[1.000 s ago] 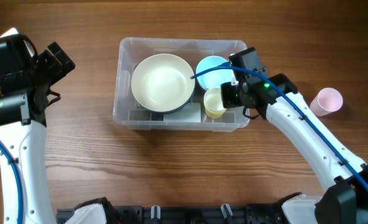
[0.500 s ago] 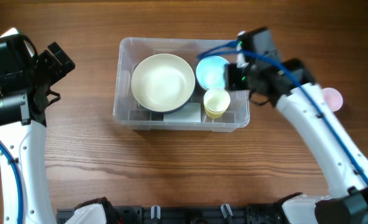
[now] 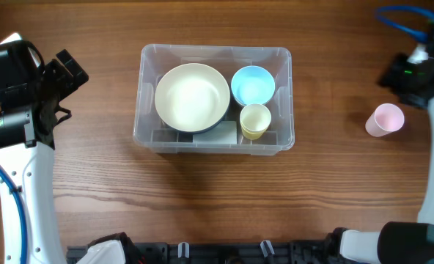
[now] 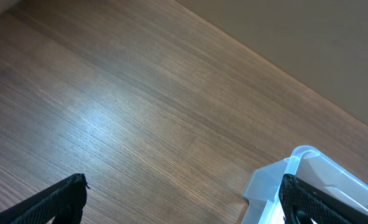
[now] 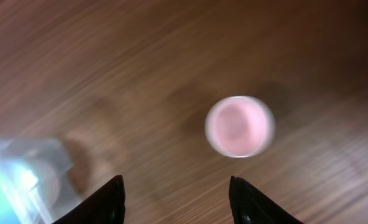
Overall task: Pack container
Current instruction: 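Move the right gripper right to the pink cup and grasp it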
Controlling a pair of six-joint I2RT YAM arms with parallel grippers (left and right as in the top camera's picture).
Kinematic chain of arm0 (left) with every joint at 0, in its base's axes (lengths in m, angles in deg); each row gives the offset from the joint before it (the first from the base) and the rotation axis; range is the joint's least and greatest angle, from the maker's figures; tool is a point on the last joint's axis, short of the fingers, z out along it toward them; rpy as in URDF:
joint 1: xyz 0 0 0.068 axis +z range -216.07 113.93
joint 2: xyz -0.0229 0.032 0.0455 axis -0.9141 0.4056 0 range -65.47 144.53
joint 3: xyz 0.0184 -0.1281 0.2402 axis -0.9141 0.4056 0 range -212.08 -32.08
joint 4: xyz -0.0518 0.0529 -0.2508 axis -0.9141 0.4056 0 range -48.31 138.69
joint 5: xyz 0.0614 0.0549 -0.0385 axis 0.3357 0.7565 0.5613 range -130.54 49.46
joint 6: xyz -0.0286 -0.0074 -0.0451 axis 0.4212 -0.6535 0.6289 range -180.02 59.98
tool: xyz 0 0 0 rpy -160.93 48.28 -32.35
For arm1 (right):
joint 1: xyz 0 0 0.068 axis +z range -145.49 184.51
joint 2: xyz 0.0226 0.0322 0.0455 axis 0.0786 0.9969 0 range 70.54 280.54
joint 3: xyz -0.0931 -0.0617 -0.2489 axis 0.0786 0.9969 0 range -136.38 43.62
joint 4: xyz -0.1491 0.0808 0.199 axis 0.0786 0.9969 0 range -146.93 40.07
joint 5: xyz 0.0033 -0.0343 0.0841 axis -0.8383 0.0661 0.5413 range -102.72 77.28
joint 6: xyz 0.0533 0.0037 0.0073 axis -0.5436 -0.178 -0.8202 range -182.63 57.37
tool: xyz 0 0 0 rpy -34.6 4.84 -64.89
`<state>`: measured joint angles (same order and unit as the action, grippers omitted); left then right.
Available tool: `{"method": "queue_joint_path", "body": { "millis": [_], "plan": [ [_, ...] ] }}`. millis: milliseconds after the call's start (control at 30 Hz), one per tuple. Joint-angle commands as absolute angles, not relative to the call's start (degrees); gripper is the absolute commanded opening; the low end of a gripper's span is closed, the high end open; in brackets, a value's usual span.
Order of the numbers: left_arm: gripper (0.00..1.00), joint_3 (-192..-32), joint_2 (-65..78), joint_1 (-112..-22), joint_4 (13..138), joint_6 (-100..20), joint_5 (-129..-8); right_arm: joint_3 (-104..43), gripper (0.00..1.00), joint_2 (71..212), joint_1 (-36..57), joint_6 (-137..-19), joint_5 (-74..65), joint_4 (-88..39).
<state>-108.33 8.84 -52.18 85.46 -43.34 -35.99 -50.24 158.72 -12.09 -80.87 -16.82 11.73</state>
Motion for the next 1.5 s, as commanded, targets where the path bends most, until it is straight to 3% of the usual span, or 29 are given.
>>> {"method": "queue_joint_path", "body": {
  "millis": [0,167,833,1467],
  "plan": [
    [1.0,-109.0,8.6,-51.9,85.5,-42.8,-36.6,-51.1,0.53,159.0,-19.9,-80.6,-16.6,12.1],
    [1.0,-109.0,8.6,-51.9,85.5,-42.8,-36.6,-48.3,0.51,160.6,-24.6,-80.6,-15.0,11.6],
    [1.0,-109.0,8.6,-51.9,85.5,-42.8,-36.6,-39.5,0.5,173.0,-24.8,-80.8,-13.6,3.9],
    [1.0,-109.0,8.6,-51.9,85.5,-42.8,-36.6,-31.9,0.46,173.5,-25.3,-82.3,-14.0,-3.1]
  ]
}}
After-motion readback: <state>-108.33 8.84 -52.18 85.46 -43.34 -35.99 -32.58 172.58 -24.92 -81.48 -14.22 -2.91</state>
